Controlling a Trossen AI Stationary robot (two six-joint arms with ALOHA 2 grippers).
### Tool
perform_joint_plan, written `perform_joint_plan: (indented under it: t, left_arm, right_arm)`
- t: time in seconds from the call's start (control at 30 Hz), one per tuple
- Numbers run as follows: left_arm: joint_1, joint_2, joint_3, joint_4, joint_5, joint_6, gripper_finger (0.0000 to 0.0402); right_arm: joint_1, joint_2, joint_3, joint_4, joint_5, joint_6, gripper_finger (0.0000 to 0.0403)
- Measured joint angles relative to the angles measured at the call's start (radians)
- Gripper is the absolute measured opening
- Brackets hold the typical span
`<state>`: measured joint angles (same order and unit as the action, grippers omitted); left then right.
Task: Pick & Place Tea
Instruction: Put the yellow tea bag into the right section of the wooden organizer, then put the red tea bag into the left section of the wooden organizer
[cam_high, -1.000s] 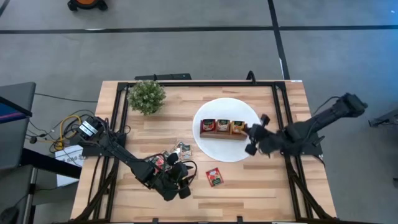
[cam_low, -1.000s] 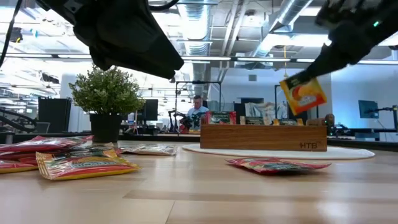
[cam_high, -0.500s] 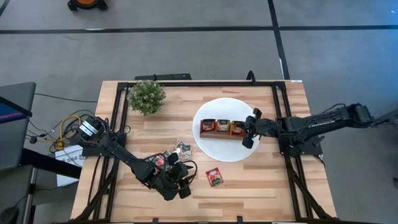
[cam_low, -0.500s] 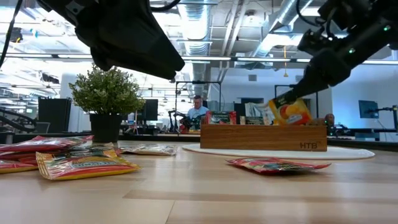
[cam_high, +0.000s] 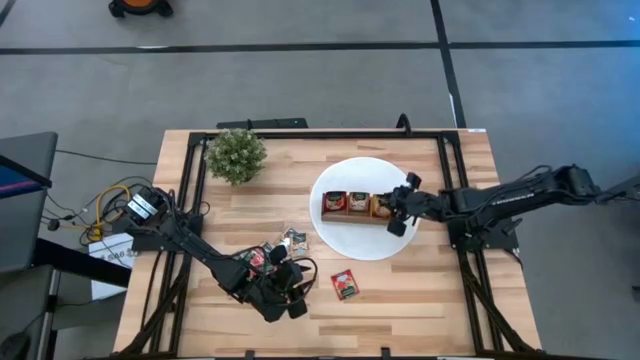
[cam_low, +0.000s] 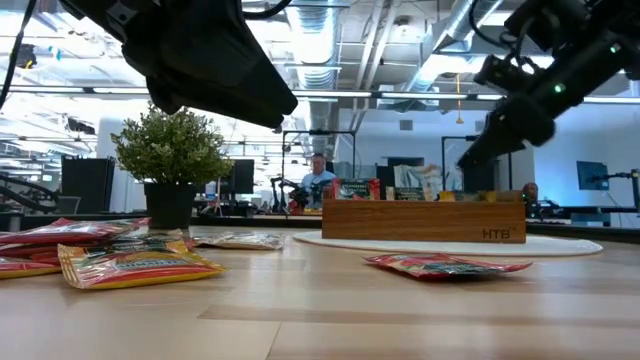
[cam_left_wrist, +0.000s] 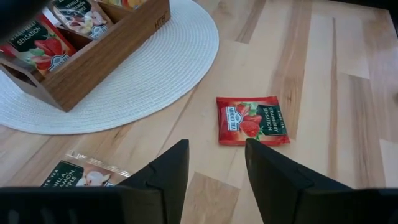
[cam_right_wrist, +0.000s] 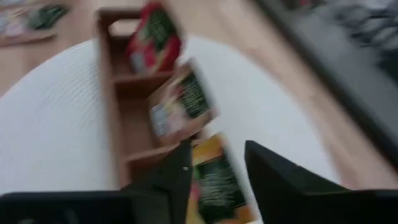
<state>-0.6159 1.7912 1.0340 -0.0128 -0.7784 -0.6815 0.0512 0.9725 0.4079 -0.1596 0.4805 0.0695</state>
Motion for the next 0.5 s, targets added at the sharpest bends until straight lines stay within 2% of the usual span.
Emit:
perform_joint_plan:
  t: [0.1,0.2,0.37,0.5]
  left_arm:
    - [0.0,0.0,0.0,0.0,0.0,0.008,0.0149]
    - [0.0,0.0,0.0,0.0,0.0,0.021,0.0149]
    - [-0.014,0.0,0.0,0.001,0.0,0.12,0.0149]
    - [-0.045,0.0,0.0,0.03,-0.002,0.215,0.0149]
  right_arm:
    - [0.021,-0.014,0.05,-0.04,0.086,0.012,0.0172]
    - [0.085,-0.011,0.1,-0.043,0.092,0.009,0.0186]
    - [0.298,0.078,0.164,0.001,0.098,0.054,0.0173]
    - [0.493,0.229,0.176,0.168,0.101,0.128,0.0148]
